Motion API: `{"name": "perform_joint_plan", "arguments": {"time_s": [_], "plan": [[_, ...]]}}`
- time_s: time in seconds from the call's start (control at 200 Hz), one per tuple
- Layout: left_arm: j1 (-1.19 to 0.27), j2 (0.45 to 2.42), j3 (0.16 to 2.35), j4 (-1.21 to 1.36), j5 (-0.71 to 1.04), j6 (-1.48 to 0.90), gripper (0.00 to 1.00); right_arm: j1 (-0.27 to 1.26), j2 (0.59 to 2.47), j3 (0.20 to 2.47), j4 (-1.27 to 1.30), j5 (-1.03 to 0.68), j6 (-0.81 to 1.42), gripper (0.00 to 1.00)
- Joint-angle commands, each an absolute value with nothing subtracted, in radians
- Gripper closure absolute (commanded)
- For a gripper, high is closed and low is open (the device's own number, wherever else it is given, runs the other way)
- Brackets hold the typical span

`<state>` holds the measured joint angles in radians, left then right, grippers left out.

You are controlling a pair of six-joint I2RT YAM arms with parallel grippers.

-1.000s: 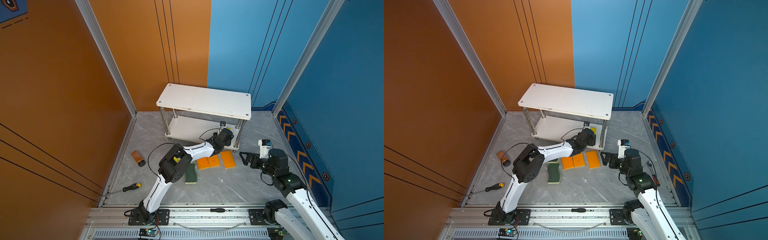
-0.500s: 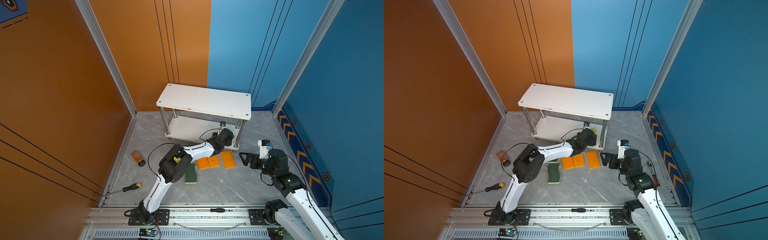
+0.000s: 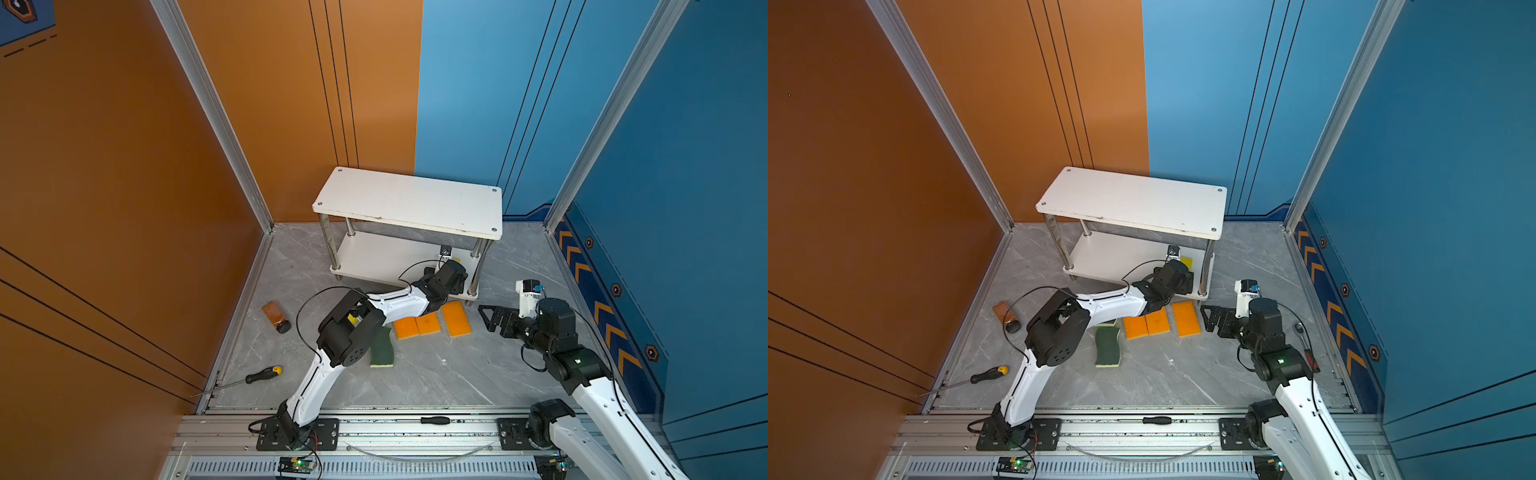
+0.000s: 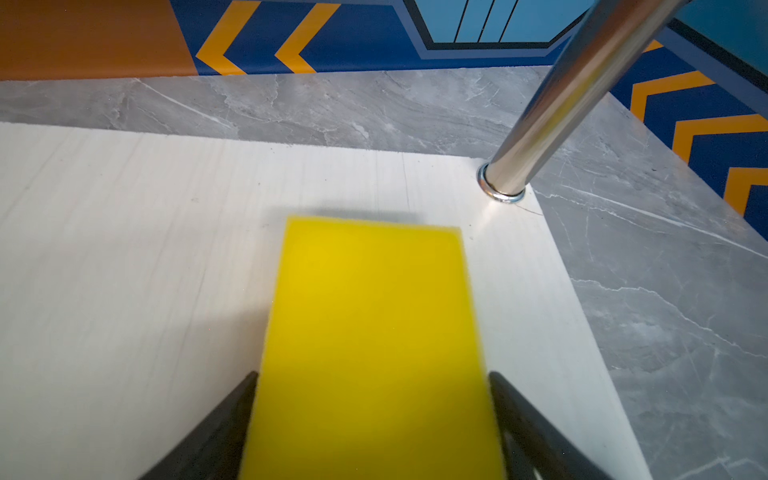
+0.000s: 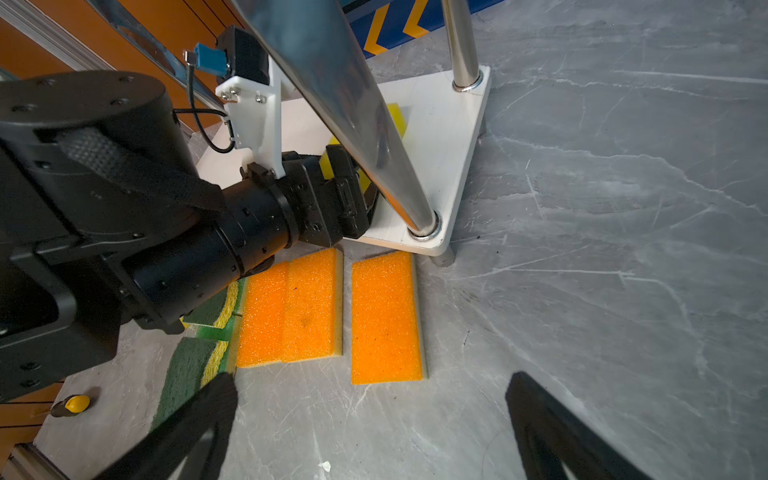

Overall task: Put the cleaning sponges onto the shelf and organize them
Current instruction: 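Lower the yellow sponge onto the lower shelf and open the left gripper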

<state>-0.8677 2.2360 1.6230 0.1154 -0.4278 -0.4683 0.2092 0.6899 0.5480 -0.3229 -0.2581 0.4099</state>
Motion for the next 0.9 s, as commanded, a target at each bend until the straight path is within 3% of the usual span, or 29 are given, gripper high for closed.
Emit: {"name": "perform_joint_plan", "arguments": {"time_s": [0.0,0.085,0.105,0.19,0.896], "plan": [[-0.884,2.194,1.580,0.121,-0.449,-0.464,0.15,0.204,0.684,0.538,-0.333,-0.267,0.420,0.00],[-0.886,2.182,1.563,0.128,-0.443,-0.462,0.15,0.204,0.684,0.537,-0.334,-0.266,0.421,0.00],[-0.885,2.180,1.560,0.128,-0.442,-0.461,0.10,0.204,0.684,0.538,-0.334,-0.266,0.420,0.00],[-0.888,2.171,1.546,0.132,-0.436,-0.453,0.07,0.204,0.684,0.537,-0.333,-0.267,0.423,0.00],[-0.931,2.046,1.413,0.185,-0.469,-0.390,0.00,0.201,0.676,0.533,-0.333,-0.276,0.428,0.00]]}}
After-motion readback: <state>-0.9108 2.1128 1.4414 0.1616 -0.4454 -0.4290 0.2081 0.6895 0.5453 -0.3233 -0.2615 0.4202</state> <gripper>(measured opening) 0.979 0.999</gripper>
